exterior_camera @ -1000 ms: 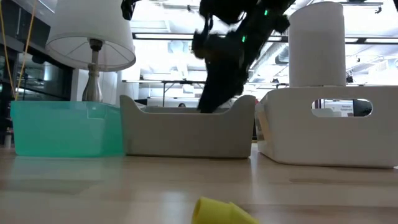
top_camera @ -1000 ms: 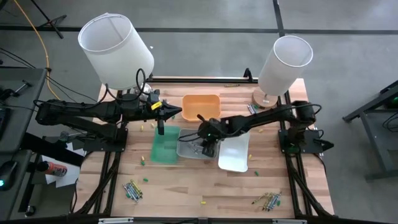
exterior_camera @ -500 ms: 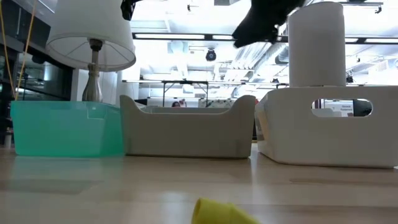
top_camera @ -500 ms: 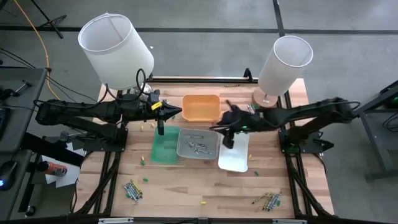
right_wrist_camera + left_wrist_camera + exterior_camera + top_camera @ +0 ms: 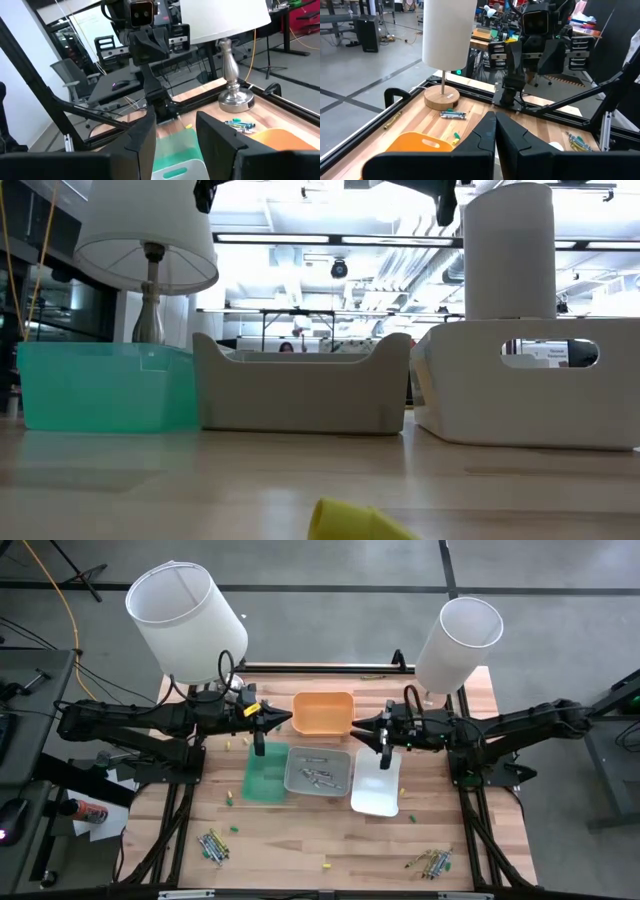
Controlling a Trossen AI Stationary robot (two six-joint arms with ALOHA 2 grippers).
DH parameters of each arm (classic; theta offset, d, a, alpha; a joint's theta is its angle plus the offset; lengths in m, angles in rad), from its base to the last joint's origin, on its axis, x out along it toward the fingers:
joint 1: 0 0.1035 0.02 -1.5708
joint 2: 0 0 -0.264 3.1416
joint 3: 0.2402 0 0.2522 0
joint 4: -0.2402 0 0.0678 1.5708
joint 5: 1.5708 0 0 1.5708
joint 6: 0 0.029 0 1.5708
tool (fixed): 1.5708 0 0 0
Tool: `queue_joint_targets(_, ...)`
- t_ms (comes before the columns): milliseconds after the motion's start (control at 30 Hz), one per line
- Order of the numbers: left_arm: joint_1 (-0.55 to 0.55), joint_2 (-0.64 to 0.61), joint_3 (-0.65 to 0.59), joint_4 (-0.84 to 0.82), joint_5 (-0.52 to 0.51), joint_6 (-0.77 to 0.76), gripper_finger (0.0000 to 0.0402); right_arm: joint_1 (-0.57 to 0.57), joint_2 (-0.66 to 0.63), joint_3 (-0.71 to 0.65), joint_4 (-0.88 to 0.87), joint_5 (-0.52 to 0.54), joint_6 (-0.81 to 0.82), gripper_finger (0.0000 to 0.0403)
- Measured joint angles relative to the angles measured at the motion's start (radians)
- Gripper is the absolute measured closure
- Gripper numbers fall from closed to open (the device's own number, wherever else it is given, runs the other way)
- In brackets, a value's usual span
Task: Sort crayons
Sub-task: Put the white crayon into the gray bin
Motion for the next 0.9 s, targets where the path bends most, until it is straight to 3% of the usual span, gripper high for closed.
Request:
queue_joint_targets(700, 0.000, 0.000, 0.000, 0.000, 0.000, 0.002, 0.0401, 0.000, 0.000, 0.001, -0.006, -0.006, 0.000, 0.0269)
queue_joint_targets(900, 0.000, 0.000, 0.000, 0.000, -0.028, 0.081, 0.0401, 0.000, 0.001, 0.001, -0.009, -0.006, 0.000, 0.0269)
